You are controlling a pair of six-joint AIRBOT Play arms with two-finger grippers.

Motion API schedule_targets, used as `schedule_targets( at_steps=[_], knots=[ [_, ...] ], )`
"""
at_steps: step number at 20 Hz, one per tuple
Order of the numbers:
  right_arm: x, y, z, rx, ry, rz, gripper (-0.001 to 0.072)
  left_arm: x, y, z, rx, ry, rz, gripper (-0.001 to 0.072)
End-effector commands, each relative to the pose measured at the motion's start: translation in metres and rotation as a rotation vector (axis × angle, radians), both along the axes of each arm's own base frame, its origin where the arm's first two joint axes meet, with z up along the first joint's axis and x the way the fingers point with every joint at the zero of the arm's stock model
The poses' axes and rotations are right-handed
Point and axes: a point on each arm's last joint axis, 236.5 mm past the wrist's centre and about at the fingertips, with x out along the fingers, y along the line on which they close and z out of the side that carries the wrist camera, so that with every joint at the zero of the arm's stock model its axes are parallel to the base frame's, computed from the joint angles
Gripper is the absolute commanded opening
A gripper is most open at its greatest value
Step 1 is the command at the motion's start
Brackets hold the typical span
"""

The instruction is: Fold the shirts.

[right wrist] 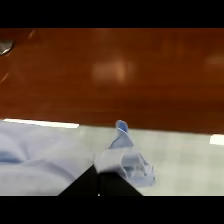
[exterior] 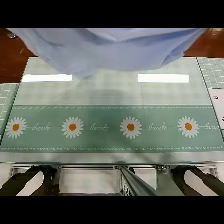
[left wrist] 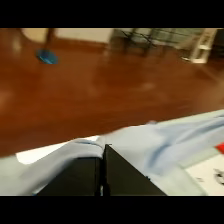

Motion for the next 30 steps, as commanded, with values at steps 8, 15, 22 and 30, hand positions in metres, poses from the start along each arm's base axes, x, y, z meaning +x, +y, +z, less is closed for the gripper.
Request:
schedule_targets(
  at_steps=[8, 15, 22, 30],
  knots=[
    [-0.212, -0.008, 0.074, -0.186, -0.219, -0.295, 0.0021, -0.164, 0.091, 0.039, 0.326, -0.096, 0.489, 0.0024],
    [-0.137, -0.004, -0.035, -0.094, 0.1, -0.169, 0.0021, -0.065, 0.102, -0.098, 0.371, 0.321, 0.416, 0.0025],
    [0.008, -0.014, -0.217, 0.117, 0.417, -0.063, 0.0021, 0.082, 0.086, -0.276, 0.194, 0.655, 0.297, 0.0025],
    [0.157, -0.029, -0.345, 0.448, 0.552, -0.096, 0.0022, 0.186, 0.045, -0.385, -0.069, 0.753, 0.276, 0.0025]
  ],
)
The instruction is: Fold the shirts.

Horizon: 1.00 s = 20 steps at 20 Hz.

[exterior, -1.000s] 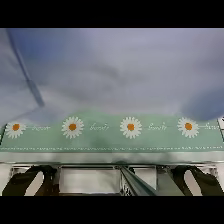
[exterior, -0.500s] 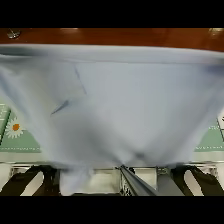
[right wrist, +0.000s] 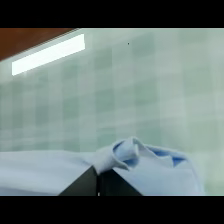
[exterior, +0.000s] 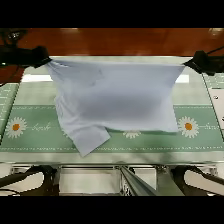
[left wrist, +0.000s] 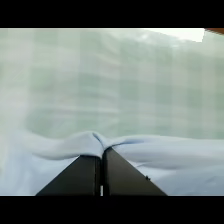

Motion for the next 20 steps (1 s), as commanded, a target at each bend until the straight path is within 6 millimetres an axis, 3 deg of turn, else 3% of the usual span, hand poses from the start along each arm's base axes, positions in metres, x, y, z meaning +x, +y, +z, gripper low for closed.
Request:
schedule_targets(
  at_steps=[1, 4, 8, 12, 13, 14, 15, 17, 20],
  knots=[
    [0.048, 0.001, -0.048, 0.146, 0.053, -0.034, 0.0022, 0.027, -0.022, -0.046, -0.122, 0.05, 0.034, 0.0025],
    [0.045, 0.005, -0.065, 0.153, 0.104, -0.001, 0.0022, 0.009, -0.034, -0.076, -0.117, 0.166, -0.035, 0.0025],
    [0.013, 0.007, -0.103, 0.037, 0.252, 0.108, 0.0022, -0.032, -0.033, -0.125, -0.054, 0.341, -0.12, 0.0025],
    [-0.004, 0.016, -0.139, 0.079, 0.375, 0.159, 0.0022, -0.066, -0.032, -0.169, -0.058, 0.466, -0.12, 0.0027],
    [-0.004, 0.019, -0.144, 0.103, 0.389, 0.163, 0.0058, -0.068, -0.032, -0.172, -0.06, 0.476, -0.118, 0.0096],
    [-0.005, 0.023, -0.147, 0.126, 0.403, 0.163, 0.0299, -0.07, -0.033, -0.171, -0.061, 0.484, -0.125, 0.0402],
    [-0.009, 0.024, -0.145, 0.142, 0.413, 0.172, 0.0626, -0.073, -0.029, -0.167, -0.051, 0.502, -0.14, 0.0691],
    [-0.023, 0.006, -0.131, 0.138, 0.438, 0.195, 0.0625, -0.084, -0.006, -0.149, -0.007, 0.557, -0.166, 0.07],
    [-0.076, -0.058, -0.127, 0.012, 0.521, 0.119, 0.0624, -0.131, 0.046, -0.134, 0.039, 0.67, -0.127, 0.07]
  ],
)
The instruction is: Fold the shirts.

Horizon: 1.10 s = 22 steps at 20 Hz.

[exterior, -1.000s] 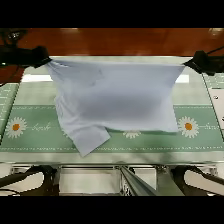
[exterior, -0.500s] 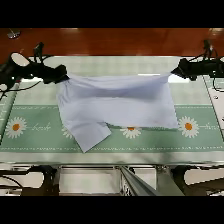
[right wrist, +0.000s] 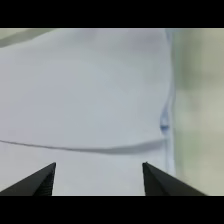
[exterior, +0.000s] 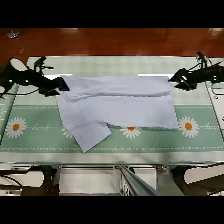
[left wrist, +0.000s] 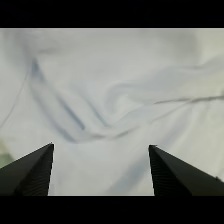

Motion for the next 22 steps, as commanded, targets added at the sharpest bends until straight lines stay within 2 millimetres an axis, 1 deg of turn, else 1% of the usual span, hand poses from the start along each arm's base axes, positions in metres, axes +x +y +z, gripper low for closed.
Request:
schedule_targets(
  at_steps=[1, 2, 3, 4, 6, 8, 10, 12, 14, 17, 18, 19, 20, 22],
  knots=[
    [-0.062, -0.052, -0.006, -0.105, 0.092, -0.068, 0.0624, -0.069, 0.046, 0.004, 0.045, 0.165, 0.025, 0.07],
    [-0.078, -0.055, -0.013, -0.082, 0.081, -0.156, 0.0623, -0.095, 0.047, -0.004, 0.018, 0.195, 0.066, 0.07],
    [-0.092, -0.047, -0.018, -0.036, 0.063, -0.223, 0.0623, -0.117, 0.039, -0.012, -0.028, 0.207, 0.104, 0.07],
    [-0.107, -0.032, -0.023, 0.004, 0.033, -0.257, 0.0623, -0.136, 0.024, -0.019, -0.093, 0.2, 0.142, 0.07],
    [-0.135, -0.005, -0.033, 0.048, 0.022, -0.286, 0.0623, -0.16, -0.008, -0.032, -0.209, 0.165, 0.235, 0.07],
    [-0.155, 0.013, -0.039, 0.077, 0.028, -0.281, 0.0623, -0.174, -0.032, -0.04, -0.303, 0.132, 0.3, 0.07],
    [-0.163, 0.018, -0.042, 0.08, 0.037, -0.279, 0.0623, -0.178, -0.052, -0.046, -0.407, 0.1, 0.36, 0.0699],
    [-0.162, 0.018, -0.041, 0.084, 0.036, -0.283, 0.0622, -0.178, -0.06, -0.055, -0.445, 0.075, 0.398, 0.0699],
    [-0.16, 0.02, -0.039, 0.099, 0.031, -0.293, 0.0622, -0.176, -0.064, -0.065, -0.404, 0.056, 0.394, 0.0699],
    [-0.16, 0.019, -0.039, 0.101, 0.034, -0.299, 0.0622, -0.163, -0.077, -0.069, -0.35, -0.011, 0.361, 0.0692],
    [-0.163, 0.018, -0.042, 0.09, 0.048, -0.299, 0.0622, -0.159, -0.082, -0.068, -0.332, -0.035, 0.335, 0.0538],
    [-0.167, 0.016, -0.045, 0.078, 0.069, -0.297, 0.0622, -0.157, -0.086, -0.065, -0.332, -0.045, 0.313, 0.0136],
    [-0.174, 0.015, -0.049, 0.062, 0.098, -0.29, 0.0622, -0.155, -0.091, -0.058, -0.34, -0.056, 0.281, 0.0026],
    [-0.193, 0.012, -0.058, 0.022, 0.175, -0.265, 0.0622, -0.153, -0.104, -0.04, -0.373, -0.083, 0.164, 0.0025]
  ],
)
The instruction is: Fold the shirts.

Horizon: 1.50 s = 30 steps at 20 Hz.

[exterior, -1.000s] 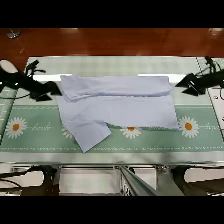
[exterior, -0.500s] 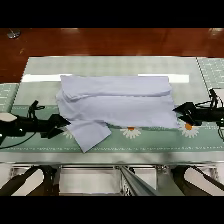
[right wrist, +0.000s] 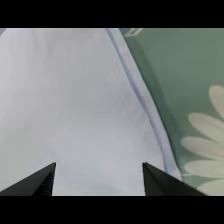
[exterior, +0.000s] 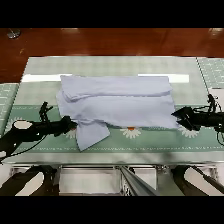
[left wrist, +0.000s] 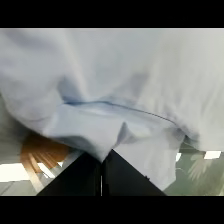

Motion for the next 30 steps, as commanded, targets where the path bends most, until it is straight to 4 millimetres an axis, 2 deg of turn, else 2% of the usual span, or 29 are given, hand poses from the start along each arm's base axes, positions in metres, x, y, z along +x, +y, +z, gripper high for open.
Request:
schedule_targets(
  at_steps=[1, 3, 8, 11, 13, 14, 15, 16, 18, 20, 22, 24, 26, 30],
  knots=[
    [-0.031, -0.006, -0.015, -0.046, 0.135, 0.038, 0.0622, 0.003, -0.023, 0.027, -0.038, -0.071, -0.139, 0.0025],
    [-0.041, -0.009, -0.018, -0.058, 0.182, 0.04, 0.0622, 0.004, -0.028, 0.038, -0.052, -0.083, -0.187, 0.0025],
    [-0.028, -0.011, -0.02, -0.047, 0.156, -0.016, 0.0622, 0.008, -0.029, 0.045, -0.054, -0.097, -0.194, 0.0025],
    [-0.017, 0.014, -0.029, 0.017, 0.155, 0.024, 0.0622, 0.008, -0.029, 0.045, -0.053, -0.098, -0.193, 0.0025],
    [0.003, 0.03, -0.033, 0.025, 0.116, 0.042, 0.0599, 0.008, -0.029, 0.045, -0.055, -0.097, -0.195, 0.0025],
    [0.014, 0.034, -0.031, 0.015, 0.093, 0.051, 0.0438, 0.007, -0.03, 0.046, -0.061, -0.095, -0.2, 0.0026],
    [0.022, 0.034, -0.027, 0.0, 0.073, 0.072, 0.0095, 0.006, -0.029, 0.051, -0.076, -0.091, -0.206, 0.0025],
    [0.027, 0.034, -0.02, -0.006, 0.056, 0.096, 0.0021, 0.005, -0.026, 0.058, -0.093, -0.085, -0.221, 0.0026],
    [0.023, 0.035, -0.002, -0.004, 0.051, 0.174, 0.0021, -0.003, -0.008, 0.07, -0.08, -0.068, -0.279, 0.0025],
    [0.026, 0.024, 0.017, -0.037, 0.009, 0.176, 0.0021, -0.003, 0.019, 0.088, -0.062, -0.064, -0.275, 0.0025],
    [0.043, 0.014, 0.037, -0.08, -0.063, 0.156, 0.0021, 0.021, 0.045, 0.102, -0.038, -0.104, -0.184, 0.0025],
    [0.064, 0.017, 0.053, -0.097, -0.118, 0.177, 0.0021, 0.045, 0.055, 0.108, -0.016, -0.133, -0.151, 0.0025],
    [0.093, 0.023, 0.064, -0.125, -0.166, 0.197, 0.0021, 0.073, 0.05, 0.104, 0.001, -0.135, -0.161, 0.0024],
    [0.171, 0.023, 0.079, -0.12, -0.246, 0.162, 0.0021, 0.143, 0.035, 0.086, -0.017, -0.085, -0.191, 0.0025]
  ],
)
